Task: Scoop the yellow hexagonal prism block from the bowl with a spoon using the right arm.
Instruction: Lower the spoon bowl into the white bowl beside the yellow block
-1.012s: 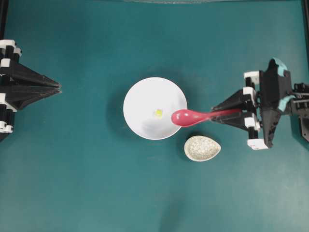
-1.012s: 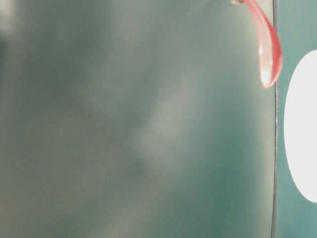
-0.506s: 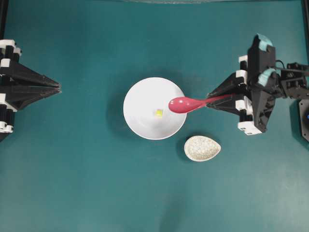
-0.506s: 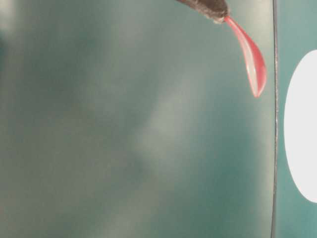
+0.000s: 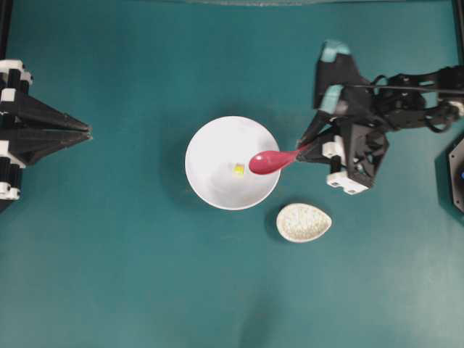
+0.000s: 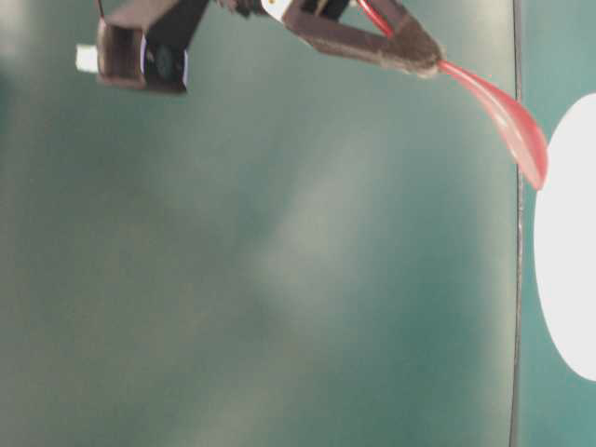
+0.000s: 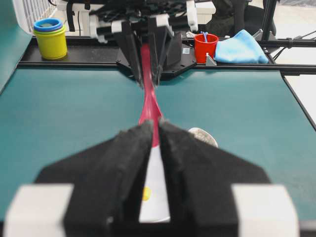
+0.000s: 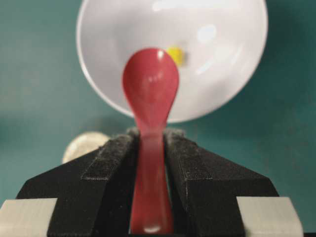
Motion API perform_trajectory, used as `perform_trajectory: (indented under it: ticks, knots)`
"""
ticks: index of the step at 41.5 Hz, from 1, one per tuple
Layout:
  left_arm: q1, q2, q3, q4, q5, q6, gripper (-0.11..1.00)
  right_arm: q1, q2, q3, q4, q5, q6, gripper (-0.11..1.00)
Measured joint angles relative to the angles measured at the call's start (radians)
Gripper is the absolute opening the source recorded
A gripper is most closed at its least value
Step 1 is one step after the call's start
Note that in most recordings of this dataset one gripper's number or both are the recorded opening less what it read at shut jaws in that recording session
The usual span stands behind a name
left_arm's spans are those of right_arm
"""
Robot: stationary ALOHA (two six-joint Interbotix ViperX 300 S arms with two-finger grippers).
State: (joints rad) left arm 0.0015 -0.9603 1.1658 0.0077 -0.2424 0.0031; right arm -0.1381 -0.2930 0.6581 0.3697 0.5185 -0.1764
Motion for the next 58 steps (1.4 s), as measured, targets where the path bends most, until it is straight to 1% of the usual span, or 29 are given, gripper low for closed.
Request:
perform_trajectory:
  ticks: [11, 19, 23, 29, 33, 38, 58]
  knots:
    - [0.000, 0.000, 0.000, 0.000, 0.000, 0.000, 0.13, 0.000, 0.118, -0.124, -0.021, 0.150, 0.003, 0.25]
    - [0.000, 0.000, 0.000, 0.000, 0.000, 0.002, 0.13, 0.000, 0.175, -0.190, -0.044, 0.218, 0.008, 0.25]
    - [0.000, 0.000, 0.000, 0.000, 0.002, 0.002, 0.13, -0.002, 0.195, -0.215, -0.067, 0.239, 0.035, 0.25]
    - [0.000, 0.000, 0.000, 0.000, 0.003, 0.003, 0.13, 0.000, 0.218, -0.242, -0.126, 0.278, 0.117, 0.25]
    - [0.000, 0.000, 0.002, 0.000, 0.003, 0.003, 0.13, 0.000, 0.225, -0.250, -0.150, 0.291, 0.147, 0.25]
    - [0.000, 0.000, 0.000, 0.000, 0.003, 0.003, 0.13, -0.002, 0.230, -0.252, -0.155, 0.299, 0.161, 0.25]
    - [0.000, 0.000, 0.000, 0.000, 0.005, 0.003, 0.13, -0.002, 0.287, -0.252, -0.155, 0.310, 0.167, 0.25]
